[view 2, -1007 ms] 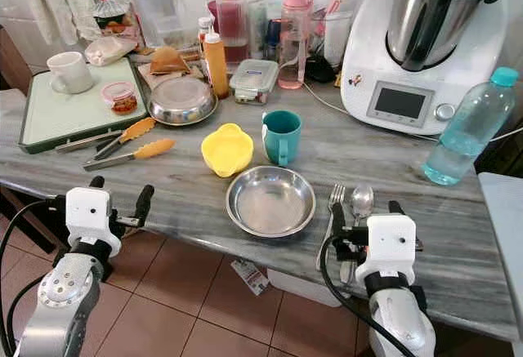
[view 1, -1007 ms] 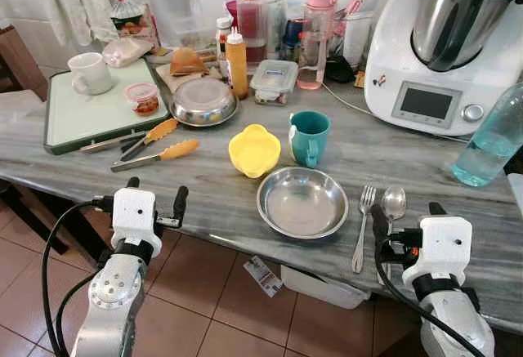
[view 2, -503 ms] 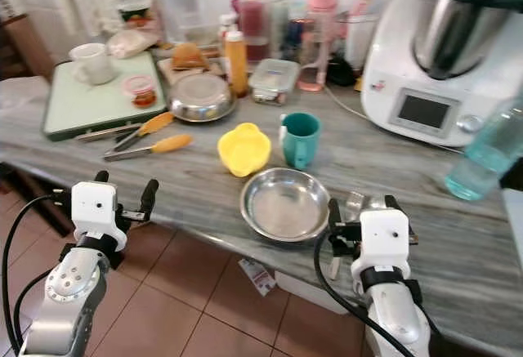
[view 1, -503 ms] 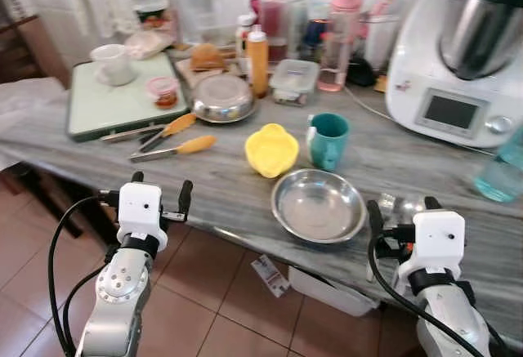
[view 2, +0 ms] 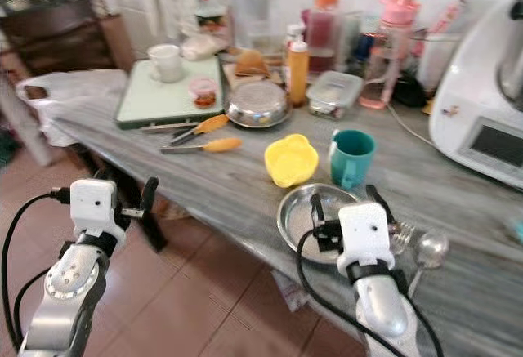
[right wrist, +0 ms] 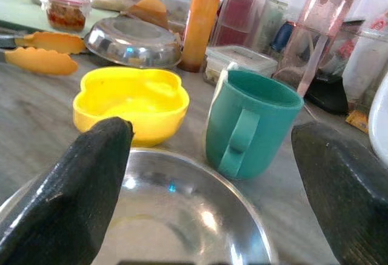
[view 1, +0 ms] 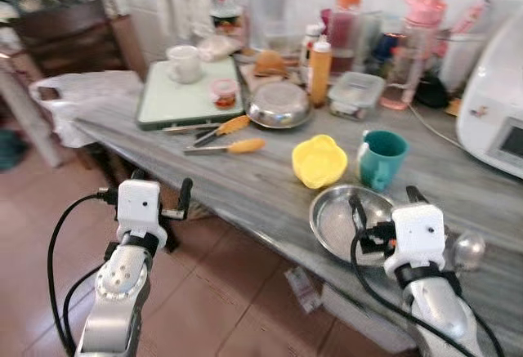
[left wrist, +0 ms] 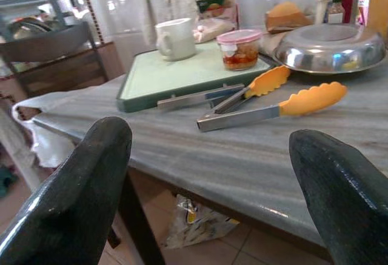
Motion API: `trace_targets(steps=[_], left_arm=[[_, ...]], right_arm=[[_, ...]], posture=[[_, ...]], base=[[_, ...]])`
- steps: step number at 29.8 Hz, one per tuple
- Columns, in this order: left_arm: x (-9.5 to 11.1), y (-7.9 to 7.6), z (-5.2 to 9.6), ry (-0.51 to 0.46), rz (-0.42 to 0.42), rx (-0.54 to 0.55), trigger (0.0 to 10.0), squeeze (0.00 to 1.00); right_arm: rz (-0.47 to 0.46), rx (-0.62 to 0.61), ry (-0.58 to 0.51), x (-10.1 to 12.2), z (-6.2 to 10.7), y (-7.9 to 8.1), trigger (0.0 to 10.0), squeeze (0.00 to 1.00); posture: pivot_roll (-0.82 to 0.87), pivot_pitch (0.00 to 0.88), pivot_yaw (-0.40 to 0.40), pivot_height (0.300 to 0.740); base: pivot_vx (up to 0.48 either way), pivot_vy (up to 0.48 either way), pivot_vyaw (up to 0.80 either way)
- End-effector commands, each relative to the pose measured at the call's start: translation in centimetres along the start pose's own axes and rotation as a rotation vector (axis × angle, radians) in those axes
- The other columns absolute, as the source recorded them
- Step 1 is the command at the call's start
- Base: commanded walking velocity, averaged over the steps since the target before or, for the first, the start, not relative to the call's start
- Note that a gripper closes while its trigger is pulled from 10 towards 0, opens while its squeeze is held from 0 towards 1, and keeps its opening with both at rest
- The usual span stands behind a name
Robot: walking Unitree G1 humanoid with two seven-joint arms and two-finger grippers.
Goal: Setting the table
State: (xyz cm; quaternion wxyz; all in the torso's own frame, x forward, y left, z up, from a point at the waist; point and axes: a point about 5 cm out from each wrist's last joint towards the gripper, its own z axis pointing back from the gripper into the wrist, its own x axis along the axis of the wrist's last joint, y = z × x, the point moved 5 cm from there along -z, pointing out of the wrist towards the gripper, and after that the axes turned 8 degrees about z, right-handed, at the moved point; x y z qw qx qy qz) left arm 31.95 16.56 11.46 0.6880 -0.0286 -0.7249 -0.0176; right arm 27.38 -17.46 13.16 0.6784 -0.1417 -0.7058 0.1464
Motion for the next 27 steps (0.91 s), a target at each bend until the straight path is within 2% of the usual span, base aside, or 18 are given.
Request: trace_targets(steps=[1,27], left_arm=[[0.4,0.7,0.2,-0.009,-0.017,0.02,10.0,0.0],[0.8,0.7,-0.1,-0.029,-0.027,0.105,10.0,0.0]], right_arm=[[-0.005,0.013,-0.034,0.9,-0.1,0.5,10.0,0.0],[0.003,0.063,-0.097,2.1,-1.6,1.3,10.0,0.0]], posture=[[-0.08,0.0,0.028,0.74],[-0.04,0.0,-0.011,0.74]], base=[[0.0,0.0,0.8],[0.0,0.0,0.8]])
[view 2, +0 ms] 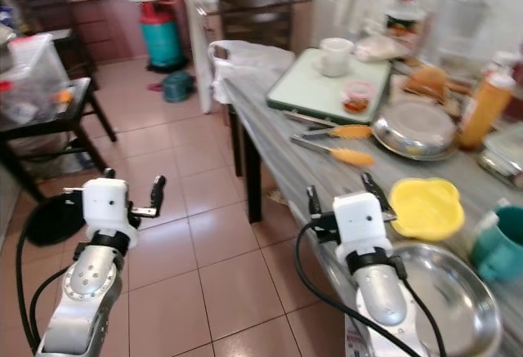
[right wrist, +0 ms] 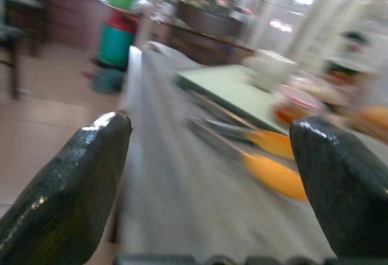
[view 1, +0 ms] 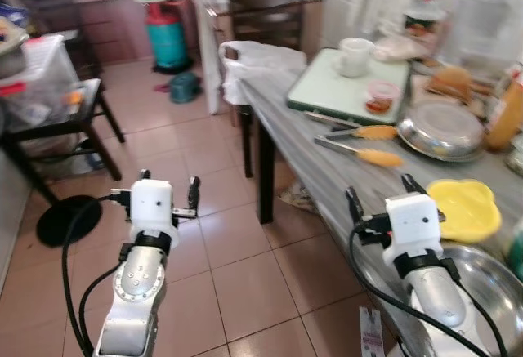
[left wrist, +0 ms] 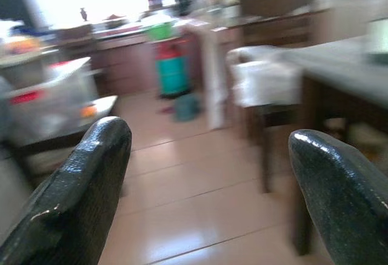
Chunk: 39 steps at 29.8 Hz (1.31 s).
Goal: Setting the table
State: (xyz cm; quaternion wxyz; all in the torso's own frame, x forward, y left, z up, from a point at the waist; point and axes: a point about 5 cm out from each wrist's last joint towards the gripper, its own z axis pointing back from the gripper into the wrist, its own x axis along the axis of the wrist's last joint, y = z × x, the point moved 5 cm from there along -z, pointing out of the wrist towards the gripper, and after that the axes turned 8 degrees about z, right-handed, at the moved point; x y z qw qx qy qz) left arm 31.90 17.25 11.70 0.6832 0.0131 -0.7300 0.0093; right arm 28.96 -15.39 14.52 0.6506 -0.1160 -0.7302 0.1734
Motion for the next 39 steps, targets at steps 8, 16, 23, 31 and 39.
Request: trace_targets(steps=[8,16,23,31,39], left_arm=[[0.35,0.04,-0.05,-0.006,0.008,0.012,10.0,0.0],[0.11,0.25,-0.08,0.011,0.013,0.017,10.0,0.0],[0.05,0.22,-0.11,0.019,0.008,0.01,10.0,0.0],[0.01,0.13,-0.21,0.025,0.005,0.0,10.0,0.0],[-0.08,-0.04,-0.47,0.03,0.007,-0.007,10.0,0.0]], right_arm=[[-0.013,0.006,-0.009,0.04,-0.22,0.05,10.0,0.0],[-0.02,0.004,-0.013,0.2,-0.27,0.28,10.0,0.0],[-0.023,-0.002,-0.006,-0.01,-0.06,0.35,10.0,0.0],[-0.025,-0.011,-0.007,0.03,-0.03,0.26,10.0,0.0],[-0.02,-0.02,-0.008,0.0,-0.18,0.08,10.0,0.0]], posture=[[-0.03,0.0,-0.011,0.74],[-0.04,0.0,-0.003,0.74],[-0.04,0.0,0.007,0.74],[-0.04,0.0,0.01,0.74],[-0.04,0.0,0.015,0.74]], base=[[0.0,0.0,0.18],[0.0,0.064,0.0],[0.0,0.0,0.0],[0.0,0.118,0.0],[0.0,0.48,0.0]])
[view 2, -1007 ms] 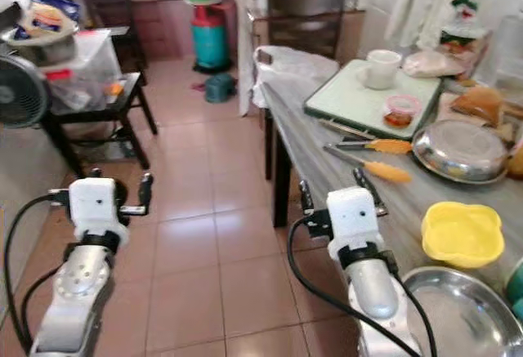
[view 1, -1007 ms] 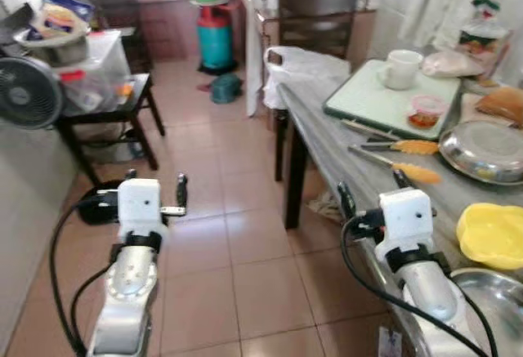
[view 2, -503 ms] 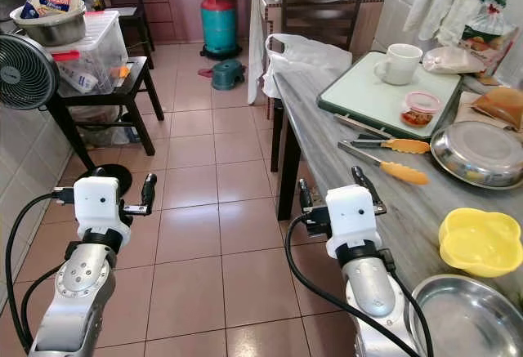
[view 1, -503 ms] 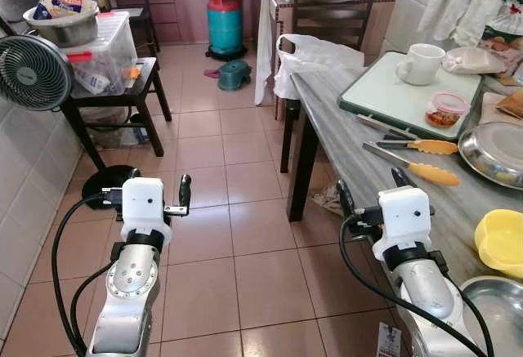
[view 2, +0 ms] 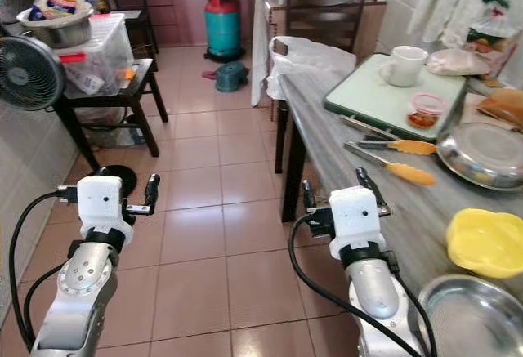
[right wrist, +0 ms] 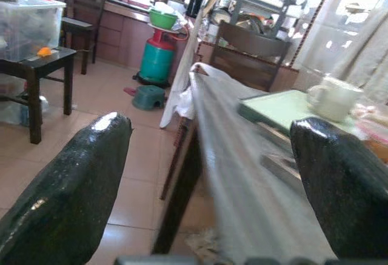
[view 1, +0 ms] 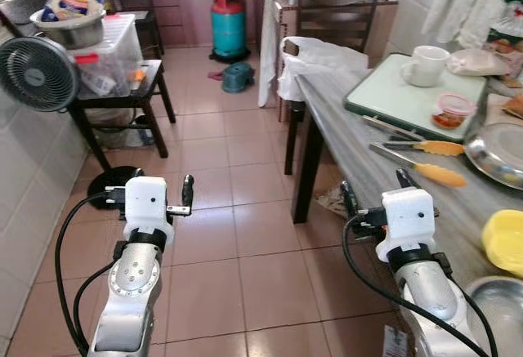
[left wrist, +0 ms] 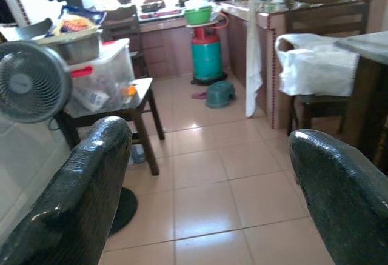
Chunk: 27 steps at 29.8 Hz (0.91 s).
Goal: Setting the table
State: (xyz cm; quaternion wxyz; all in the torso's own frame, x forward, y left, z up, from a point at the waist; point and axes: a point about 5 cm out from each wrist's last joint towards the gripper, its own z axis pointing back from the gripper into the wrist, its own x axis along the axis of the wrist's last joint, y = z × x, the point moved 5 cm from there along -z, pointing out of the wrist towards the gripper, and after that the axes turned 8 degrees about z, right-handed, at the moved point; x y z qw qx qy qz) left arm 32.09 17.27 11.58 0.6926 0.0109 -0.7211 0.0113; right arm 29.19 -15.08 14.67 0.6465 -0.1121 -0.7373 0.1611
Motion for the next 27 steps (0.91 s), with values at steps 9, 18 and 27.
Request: trace_targets(steps=[9,18,27], left_arm=[[-0.04,-0.11,-0.27,0.011,-0.004,-0.017,10.0,0.0],[-0.19,-0.02,-0.43,0.017,-0.007,-0.014,10.0,0.0],[-0.74,0.15,-0.3,0.026,-0.012,-0.007,10.0,0.0]], right_arm=[[-0.002,-0.005,0.009,-0.35,0.14,0.05,10.0,0.0],[-0.008,-0.001,0.006,-0.42,-0.11,0.23,10.0,0.0],[-0.01,0.011,0.009,-0.81,-0.54,0.34,10.0,0.0]], posture=[[-0.04,0.0,0.019,0.74],[-0.03,0.0,0.014,0.74],[-0.02,0.0,0.002,0.74]], base=[[0.0,0.48,0.0],[0.0,0.48,0.0],[0.0,0.48,0.0]])
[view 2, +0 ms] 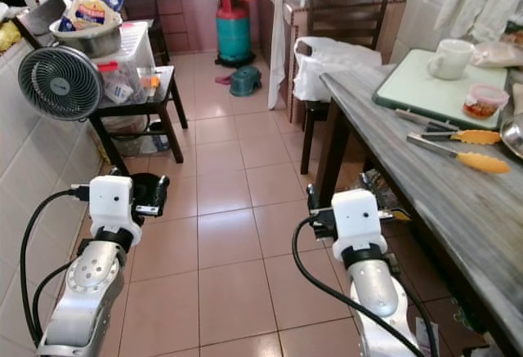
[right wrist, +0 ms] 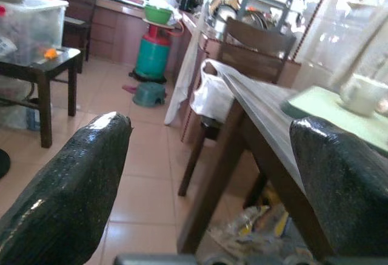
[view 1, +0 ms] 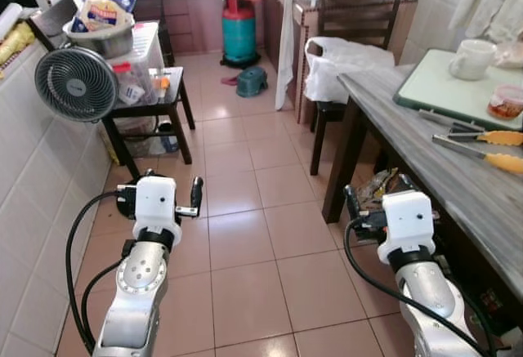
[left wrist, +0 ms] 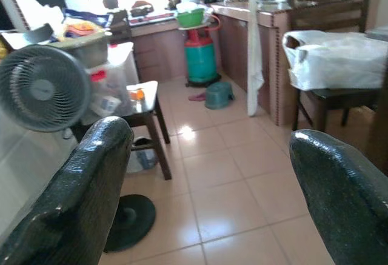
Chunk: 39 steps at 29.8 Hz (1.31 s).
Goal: Setting the table
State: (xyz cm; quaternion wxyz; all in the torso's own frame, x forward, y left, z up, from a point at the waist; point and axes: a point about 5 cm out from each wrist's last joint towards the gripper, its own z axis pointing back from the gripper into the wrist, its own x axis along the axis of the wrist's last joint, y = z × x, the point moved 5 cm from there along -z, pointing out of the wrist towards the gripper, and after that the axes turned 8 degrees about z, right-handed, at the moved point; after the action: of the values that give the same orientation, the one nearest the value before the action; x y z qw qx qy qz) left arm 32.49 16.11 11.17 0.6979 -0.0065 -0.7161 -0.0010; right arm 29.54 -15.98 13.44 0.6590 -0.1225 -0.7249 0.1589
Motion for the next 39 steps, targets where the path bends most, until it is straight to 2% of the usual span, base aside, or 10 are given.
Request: trace_targets(steps=[1,13,14,21,24,28,29,33,35,39], left_arm=[[-0.4,1.4,0.1,0.014,-0.02,0.037,10.0,0.0],[-2.0,1.7,0.5,0.048,-0.033,0.05,10.0,0.0],[-2.8,1.7,0.4,0.08,-0.032,0.054,10.0,0.0],[-4.3,1.2,0.5,0.132,-0.035,0.025,10.0,0.0],[-5.9,1.2,0.7,0.181,-0.029,0.026,10.0,0.0],[-8.1,1.2,0.9,0.266,-0.078,0.013,10.0,0.0],[-9.1,0.8,1.0,0.302,-0.078,-0.011,10.0,0.0],[-10.8,0.6,1.2,0.36,-0.07,-0.035,10.0,0.0],[-12.3,0.6,1.5,0.422,-0.045,-0.043,10.0,0.0],[-13.1,0.4,1.6,0.451,-0.071,-0.062,10.0,0.0]], right_arm=[[-0.023,0.024,-0.026,0.6,-0.4,0.7,10.0,0.0],[-0.028,0.043,0.01,-0.7,-0.5,0.8,10.0,0.0],[-0.032,0.041,0.024,-1.2,-0.6,0.7,10.0,0.0],[-0.039,0.048,0.069,-2.8,-0.3,1.0,10.0,0.0],[-0.059,0.06,0.124,-4.6,0.1,1.3,10.0,0.0],[-0.086,0.087,0.185,-6.2,0.0,1.8,10.0,0.0],[-0.091,0.092,0.203,-6.8,-0.2,1.9,10.0,0.0],[-0.107,0.102,0.235,-7.8,-0.4,2.2,10.0,0.0],[-0.127,0.128,0.27,-8.8,-0.3,3.0,10.0,0.0],[-0.141,0.165,0.304,-9.8,-0.1,3.8,10.0,0.0]], posture=[[-0.02,0.0,0.002,0.74],[-0.02,0.0,-0.012,0.74],[-0.02,0.0,-0.016,0.74],[-0.02,0.0,-0.023,0.74],[-0.02,0.0,-0.018,0.74],[-0.03,0.0,-0.015,0.74],[-0.03,0.0,-0.012,0.74],[-0.04,0.0,-0.005,0.74],[-0.04,0.0,0.003,0.74],[-0.05,0.0,0.015,0.74]], base=[[0.0,0.48,0.0],[0.0,0.48,0.0],[0.0,0.48,0.0],[0.0,0.421,0.0],[0.0,0.085,0.0],[0.0,0.0,0.0],[0.0,0.0,0.0],[0.0,0.0,0.0],[0.0,0.0,0.0],[0.0,0.0,0.0]])
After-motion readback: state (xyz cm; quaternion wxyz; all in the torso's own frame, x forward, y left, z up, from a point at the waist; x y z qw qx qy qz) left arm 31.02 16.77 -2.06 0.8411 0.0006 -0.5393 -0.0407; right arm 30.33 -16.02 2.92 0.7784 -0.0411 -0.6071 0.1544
